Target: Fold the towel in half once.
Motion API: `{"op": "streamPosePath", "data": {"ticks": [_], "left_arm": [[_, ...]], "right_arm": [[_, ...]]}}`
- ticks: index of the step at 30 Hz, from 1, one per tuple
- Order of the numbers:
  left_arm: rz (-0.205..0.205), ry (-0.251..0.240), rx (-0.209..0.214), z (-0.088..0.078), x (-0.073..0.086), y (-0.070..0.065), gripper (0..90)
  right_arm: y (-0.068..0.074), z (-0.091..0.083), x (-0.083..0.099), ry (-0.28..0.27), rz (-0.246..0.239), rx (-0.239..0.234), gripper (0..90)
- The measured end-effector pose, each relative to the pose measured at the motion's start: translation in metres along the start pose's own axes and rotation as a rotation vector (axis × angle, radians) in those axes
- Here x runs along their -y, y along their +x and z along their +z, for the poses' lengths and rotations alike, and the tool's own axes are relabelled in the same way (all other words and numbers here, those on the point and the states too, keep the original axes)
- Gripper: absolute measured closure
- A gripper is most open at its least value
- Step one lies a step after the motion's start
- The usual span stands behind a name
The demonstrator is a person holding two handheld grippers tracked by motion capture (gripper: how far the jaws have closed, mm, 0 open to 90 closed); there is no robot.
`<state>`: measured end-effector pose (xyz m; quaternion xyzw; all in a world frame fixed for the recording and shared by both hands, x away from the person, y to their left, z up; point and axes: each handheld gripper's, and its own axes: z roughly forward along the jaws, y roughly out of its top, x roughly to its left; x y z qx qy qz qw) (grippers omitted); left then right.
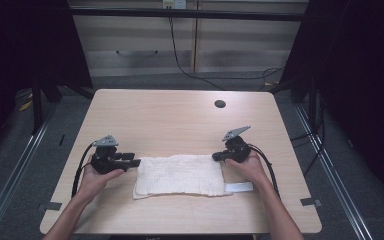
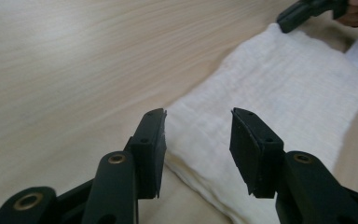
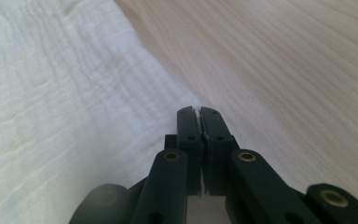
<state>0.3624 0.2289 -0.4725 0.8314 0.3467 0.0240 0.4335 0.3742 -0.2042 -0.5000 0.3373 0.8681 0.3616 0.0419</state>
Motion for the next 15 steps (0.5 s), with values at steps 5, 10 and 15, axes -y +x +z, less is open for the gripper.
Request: {"op": "streamPosePath", "data": {"ticks": [5, 10, 15], "left_arm": [[-0.016, 0.070, -0.046, 0.021, -0.006, 0.013, 58.0], [-0.036, 0.098, -0.035, 0.028, -0.005, 0.018, 57.0], [-0.006, 0.108, -0.078, 0.033, -0.003, 0.012, 55.7]], "right_arm": [[0.000, -0.001, 0.004, -0.022, 0.012, 0.000, 87.9], [0.001, -0.002, 0.006, -0.030, 0.004, 0.006, 87.8], [0.001, -0.002, 0.007, -0.036, 0.017, 0.004, 87.8]]}}
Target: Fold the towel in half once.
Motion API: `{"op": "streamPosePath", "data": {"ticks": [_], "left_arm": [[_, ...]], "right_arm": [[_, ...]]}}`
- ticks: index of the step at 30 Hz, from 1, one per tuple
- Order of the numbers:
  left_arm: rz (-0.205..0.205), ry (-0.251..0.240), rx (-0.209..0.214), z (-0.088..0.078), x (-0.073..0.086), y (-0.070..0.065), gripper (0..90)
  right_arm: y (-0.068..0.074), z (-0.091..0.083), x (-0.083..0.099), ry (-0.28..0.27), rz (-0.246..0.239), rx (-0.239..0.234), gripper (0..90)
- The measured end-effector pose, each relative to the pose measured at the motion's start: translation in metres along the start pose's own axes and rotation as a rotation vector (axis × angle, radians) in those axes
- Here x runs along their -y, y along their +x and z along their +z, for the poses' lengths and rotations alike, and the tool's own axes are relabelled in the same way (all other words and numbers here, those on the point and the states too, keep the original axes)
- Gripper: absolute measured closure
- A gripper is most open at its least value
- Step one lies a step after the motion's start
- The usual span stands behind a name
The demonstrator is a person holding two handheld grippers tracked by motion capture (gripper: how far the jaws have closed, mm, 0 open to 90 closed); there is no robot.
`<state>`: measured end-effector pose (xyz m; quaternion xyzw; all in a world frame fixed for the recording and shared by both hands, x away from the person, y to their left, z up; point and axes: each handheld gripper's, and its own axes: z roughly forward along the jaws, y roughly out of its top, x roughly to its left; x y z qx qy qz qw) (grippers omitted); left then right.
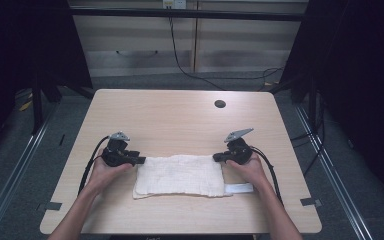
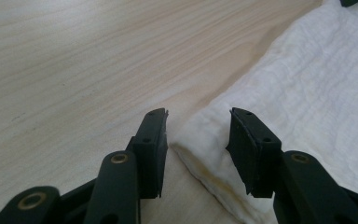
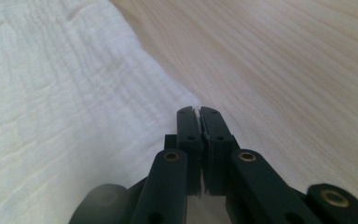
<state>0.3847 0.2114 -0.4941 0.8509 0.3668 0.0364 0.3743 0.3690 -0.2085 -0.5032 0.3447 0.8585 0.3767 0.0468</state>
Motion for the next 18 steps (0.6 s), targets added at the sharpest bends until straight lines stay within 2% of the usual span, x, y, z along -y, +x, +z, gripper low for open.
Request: {"op": "streamPosePath", "data": {"ticks": [1, 4, 7, 8, 9, 10, 11, 15, 16, 17, 18], "left_arm": [[0.010, 0.014, -0.011, 0.002, 0.001, 0.001, 55.3], [0.009, 0.006, -0.004, 0.003, 0.002, 0.001, 55.2], [0.055, -0.001, -0.043, 0.004, 0.003, -0.003, 55.9], [0.087, 0.007, -0.055, 0.004, 0.003, -0.006, 56.0], [0.087, 0.007, -0.055, 0.004, 0.003, -0.006, 56.3], [0.122, 0.011, -0.061, 0.005, 0.004, -0.009, 56.3], [0.158, 0.017, -0.071, 0.005, 0.004, -0.015, 60.6], [0.165, 0.016, -0.048, 0.004, 0.005, -0.015, 70.0], [0.157, 0.003, -0.035, 0.005, 0.007, -0.014, 70.0], [0.152, -0.008, -0.012, 0.004, 0.008, -0.014, 77.1], [0.152, -0.008, -0.012, 0.004, 0.008, -0.014, 80.6]], "right_arm": [[0.001, 0.000, 0.000, 0.002, -0.003, 0.004, 87.8], [0.002, 0.000, -0.001, 0.005, -0.001, 0.006, 87.8], [0.001, 0.000, 0.000, -0.002, 0.000, 0.003, 87.8], [0.001, 0.000, 0.000, 0.001, -0.003, 0.005, 87.8], [0.001, 0.000, 0.000, -0.001, -0.003, 0.006, 87.7], [0.001, 0.000, 0.000, -0.001, -0.003, 0.006, 87.7], [0.001, 0.000, 0.000, -0.001, -0.005, 0.012, 87.7], [0.002, 0.000, 0.001, -0.009, 0.000, 0.016, 87.6], [0.002, 0.000, 0.001, -0.009, 0.000, 0.016, 87.6], [0.003, -0.001, 0.002, -0.004, -0.001, 0.020, 87.7], [0.003, -0.001, 0.002, -0.004, -0.001, 0.020, 87.7]]}}
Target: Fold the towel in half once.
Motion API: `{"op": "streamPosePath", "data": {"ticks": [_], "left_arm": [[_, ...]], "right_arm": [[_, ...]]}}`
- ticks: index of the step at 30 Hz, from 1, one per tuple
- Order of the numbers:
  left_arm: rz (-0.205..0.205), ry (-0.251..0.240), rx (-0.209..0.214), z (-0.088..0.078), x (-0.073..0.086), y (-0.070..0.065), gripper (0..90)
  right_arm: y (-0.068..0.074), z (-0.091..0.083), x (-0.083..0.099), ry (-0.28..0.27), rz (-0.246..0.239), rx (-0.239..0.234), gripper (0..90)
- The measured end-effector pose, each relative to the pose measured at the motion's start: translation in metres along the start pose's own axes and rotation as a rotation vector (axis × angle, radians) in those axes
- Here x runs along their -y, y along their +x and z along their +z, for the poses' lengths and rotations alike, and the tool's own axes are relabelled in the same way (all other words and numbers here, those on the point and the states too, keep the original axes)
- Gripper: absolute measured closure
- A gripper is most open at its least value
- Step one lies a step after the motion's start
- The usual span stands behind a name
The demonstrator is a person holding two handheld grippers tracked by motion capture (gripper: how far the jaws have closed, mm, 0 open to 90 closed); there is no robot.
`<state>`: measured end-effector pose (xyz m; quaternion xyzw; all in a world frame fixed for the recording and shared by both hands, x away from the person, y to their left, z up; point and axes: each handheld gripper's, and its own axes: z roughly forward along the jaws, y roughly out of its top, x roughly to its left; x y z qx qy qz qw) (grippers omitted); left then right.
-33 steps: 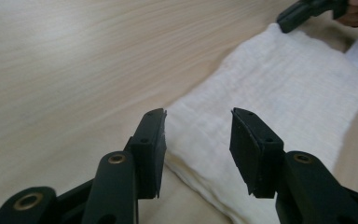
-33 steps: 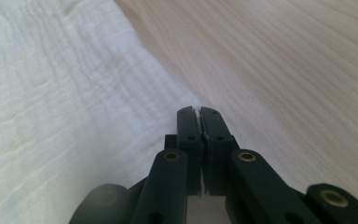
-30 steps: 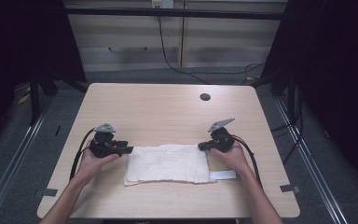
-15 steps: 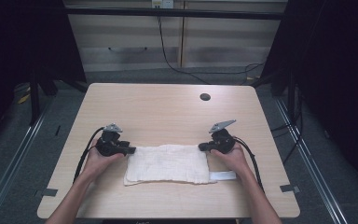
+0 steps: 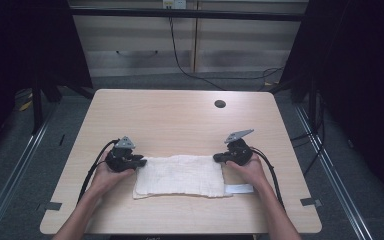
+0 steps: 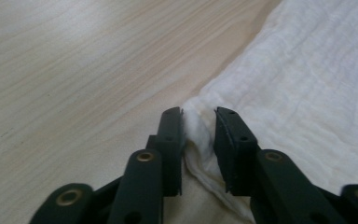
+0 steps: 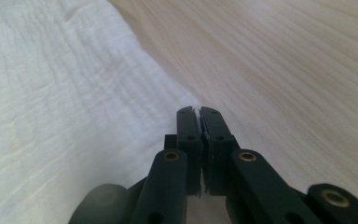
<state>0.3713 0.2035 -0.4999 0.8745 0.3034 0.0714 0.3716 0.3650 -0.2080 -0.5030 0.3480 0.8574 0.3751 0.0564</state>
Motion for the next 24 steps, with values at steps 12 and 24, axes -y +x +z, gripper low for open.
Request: {"op": "streamPosePath", "data": {"ticks": [12, 24], "left_arm": [[-0.085, -0.043, 0.061, -0.001, 0.002, 0.007, 85.2], [-0.079, -0.133, 0.094, -0.020, -0.007, 0.005, 85.4]], "right_arm": [[-0.001, -0.005, 0.000, -0.035, 0.026, -0.015, 87.8], [0.000, -0.027, -0.010, -0.118, 0.018, -0.007, 87.9]]}}
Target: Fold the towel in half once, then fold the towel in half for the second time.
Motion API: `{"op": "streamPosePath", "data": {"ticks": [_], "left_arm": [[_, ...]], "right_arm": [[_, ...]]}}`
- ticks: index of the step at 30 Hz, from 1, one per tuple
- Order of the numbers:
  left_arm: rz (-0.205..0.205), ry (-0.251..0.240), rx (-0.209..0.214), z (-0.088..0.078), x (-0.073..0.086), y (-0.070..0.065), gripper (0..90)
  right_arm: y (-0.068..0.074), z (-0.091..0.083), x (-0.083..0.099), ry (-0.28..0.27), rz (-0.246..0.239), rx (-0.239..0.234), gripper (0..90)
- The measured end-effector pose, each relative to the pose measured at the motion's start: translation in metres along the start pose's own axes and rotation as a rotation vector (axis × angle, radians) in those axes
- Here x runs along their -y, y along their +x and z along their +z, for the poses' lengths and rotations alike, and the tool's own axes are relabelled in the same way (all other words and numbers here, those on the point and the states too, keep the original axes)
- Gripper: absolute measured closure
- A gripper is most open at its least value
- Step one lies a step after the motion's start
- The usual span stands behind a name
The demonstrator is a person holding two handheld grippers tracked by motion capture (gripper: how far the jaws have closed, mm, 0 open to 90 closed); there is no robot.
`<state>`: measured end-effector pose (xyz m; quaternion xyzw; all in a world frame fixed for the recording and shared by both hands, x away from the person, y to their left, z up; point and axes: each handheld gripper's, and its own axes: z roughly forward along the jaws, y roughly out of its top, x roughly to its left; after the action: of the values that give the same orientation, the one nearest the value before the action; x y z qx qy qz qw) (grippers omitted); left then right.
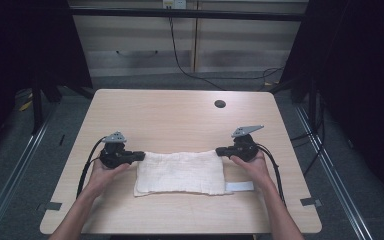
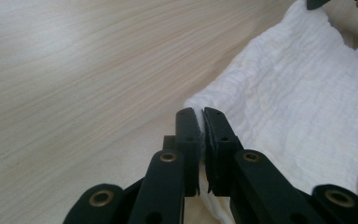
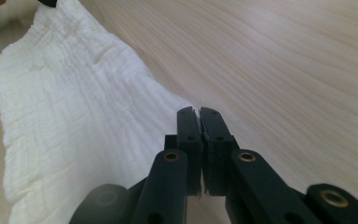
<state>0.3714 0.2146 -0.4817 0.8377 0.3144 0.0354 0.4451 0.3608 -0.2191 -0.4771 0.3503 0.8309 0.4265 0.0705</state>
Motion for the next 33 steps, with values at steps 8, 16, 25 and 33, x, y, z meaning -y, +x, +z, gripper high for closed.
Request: {"op": "streamPosePath", "data": {"ticks": [8, 16, 25, 33], "left_arm": [[-0.009, 0.012, -0.011, 0.005, 0.000, -0.002, 85.6], [-0.037, 0.029, -0.038, 0.010, 0.003, 0.004, 85.9], [-0.052, 0.049, -0.090, 0.013, 0.005, 0.004, 86.2], [-0.071, 0.038, -0.114, 0.015, 0.003, 0.004, 86.3]], "right_arm": [[0.021, -0.014, -0.004, -0.030, -0.077, -0.009, 88.0], [0.036, -0.020, -0.003, -0.032, -0.132, -0.034, 88.1], [0.058, -0.028, 0.007, -0.039, -0.163, -0.054, 88.2], [0.081, -0.032, 0.014, -0.036, -0.199, -0.105, 88.3]]}}
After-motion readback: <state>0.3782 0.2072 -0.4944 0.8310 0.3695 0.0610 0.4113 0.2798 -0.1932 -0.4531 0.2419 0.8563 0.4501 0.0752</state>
